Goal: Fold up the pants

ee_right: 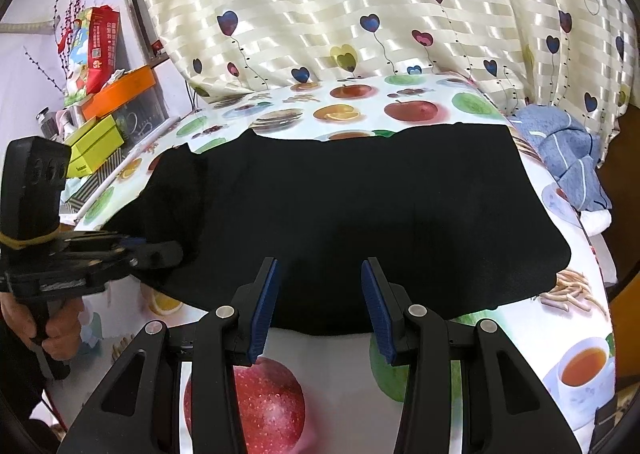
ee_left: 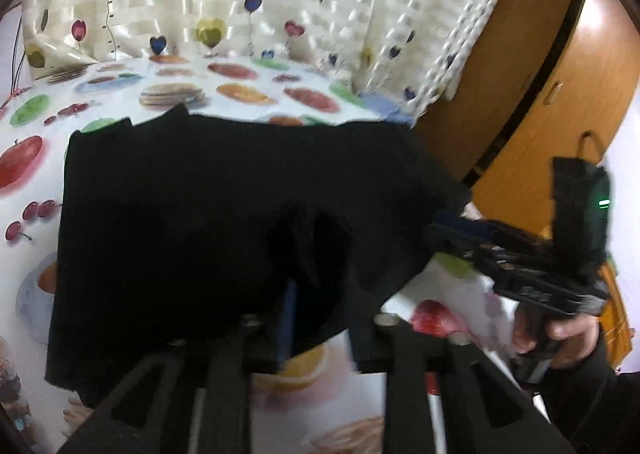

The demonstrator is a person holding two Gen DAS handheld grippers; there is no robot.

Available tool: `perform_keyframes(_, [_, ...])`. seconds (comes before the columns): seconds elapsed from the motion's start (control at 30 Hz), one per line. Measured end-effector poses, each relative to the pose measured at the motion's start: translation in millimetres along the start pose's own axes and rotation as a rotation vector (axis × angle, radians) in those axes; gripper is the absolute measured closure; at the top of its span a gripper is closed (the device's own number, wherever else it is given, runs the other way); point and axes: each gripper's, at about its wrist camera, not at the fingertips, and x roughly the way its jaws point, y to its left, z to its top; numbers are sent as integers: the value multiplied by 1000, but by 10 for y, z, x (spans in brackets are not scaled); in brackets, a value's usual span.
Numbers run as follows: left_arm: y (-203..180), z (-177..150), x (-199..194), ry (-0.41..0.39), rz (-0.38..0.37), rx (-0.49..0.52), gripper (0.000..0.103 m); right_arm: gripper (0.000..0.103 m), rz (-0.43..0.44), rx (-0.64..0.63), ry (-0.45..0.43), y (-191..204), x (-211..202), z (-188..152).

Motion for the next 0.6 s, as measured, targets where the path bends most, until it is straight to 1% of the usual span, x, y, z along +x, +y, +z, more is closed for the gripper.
perform_keyframes(0.03, [-18,-11,-79,-24,-1,8,60,59,1,0,0,0,-1,-1])
perform_keyframes(0.13, [-29,-36,-353,-109,-3,24,58,59,5,-5,-4,7,-1,-5])
perform_keyframes(0.2, [46,-39,-539,-167,4,-6,58,59,6,-6,-6,12,-3,-5])
perform_keyframes(0.27, [179,-53,-720,-226,47,-59,58,59,10,-8,-7,23,-3,3])
perform_keyframes(0.33, [346,-51,-833,-264,137,-114,56,59,17,-13,-11,42,-10,7])
perform_keyframes(0.37, [439,-47,-857,-274,177,-146,53,59,21,-15,-13,52,-10,12])
perform_keyframes(0.43, [629,-24,-851,-262,212,-210,50,59,30,-20,-14,83,-7,19])
perform_keyframes(0.47, [717,-1,-820,-245,209,-237,49,59,34,-23,-15,98,-2,24])
perform_keyframes(0.53, [842,26,-722,-203,206,-255,47,59,39,-30,-14,124,10,27])
perform_keyframes(0.6, [890,72,-578,-158,217,-243,47,59,43,-32,-13,131,21,28])
